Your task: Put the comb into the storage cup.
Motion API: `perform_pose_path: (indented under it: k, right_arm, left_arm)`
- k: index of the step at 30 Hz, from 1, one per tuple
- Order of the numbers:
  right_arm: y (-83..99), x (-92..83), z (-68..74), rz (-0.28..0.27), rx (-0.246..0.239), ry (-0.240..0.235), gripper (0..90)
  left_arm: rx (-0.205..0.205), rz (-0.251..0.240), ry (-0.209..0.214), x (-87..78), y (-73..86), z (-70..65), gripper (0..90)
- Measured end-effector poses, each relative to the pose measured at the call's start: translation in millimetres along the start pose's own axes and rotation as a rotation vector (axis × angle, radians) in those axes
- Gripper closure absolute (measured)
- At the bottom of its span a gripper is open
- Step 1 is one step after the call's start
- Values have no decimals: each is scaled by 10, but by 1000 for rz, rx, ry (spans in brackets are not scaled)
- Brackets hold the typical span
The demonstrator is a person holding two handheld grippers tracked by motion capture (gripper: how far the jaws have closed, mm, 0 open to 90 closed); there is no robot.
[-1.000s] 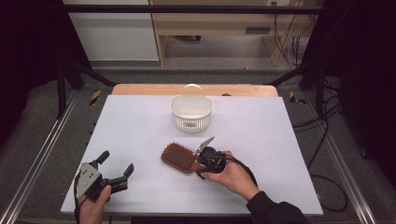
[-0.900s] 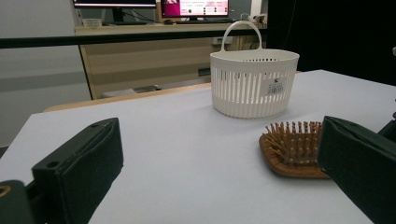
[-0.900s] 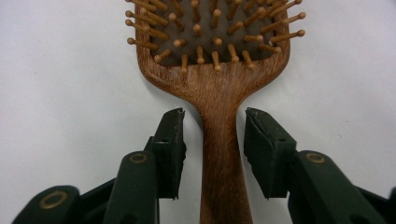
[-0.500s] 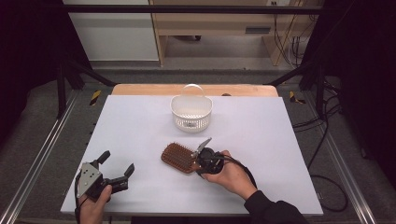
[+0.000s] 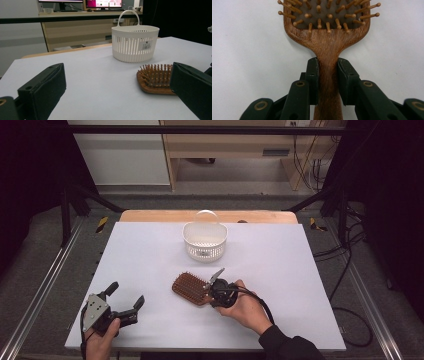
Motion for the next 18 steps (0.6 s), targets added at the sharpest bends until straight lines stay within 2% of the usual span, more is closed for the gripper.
perform_pose_path:
  k: [7, 10, 12, 18]
  right_arm:
    - [41, -31, 21, -45, -17, -4, 727]
    - [57, -40, 33, -58, -21, -4, 727]
    - [68, -57, 35, -84, -23, -2, 727]
    - [87, -195, 72, -188, -14, 11, 727]
  left_arm:
    - [-7, 7, 2, 10, 8, 4, 8]
    - [-24, 6, 5, 11, 9, 4, 9]
    - [-32, 14, 1, 11, 9, 6, 11]
    - [-69, 6, 32, 20, -24, -53, 13]
Point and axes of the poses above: each handheld gripper's, and its own axes: x roughly forward along the jaws, y roughly out of its underside, z roughly to its left, the point moved 1 cm from there along x, roughly forward along the jaws, and after that the axes turned 4 degrees about -z, right-handed, at the moved point
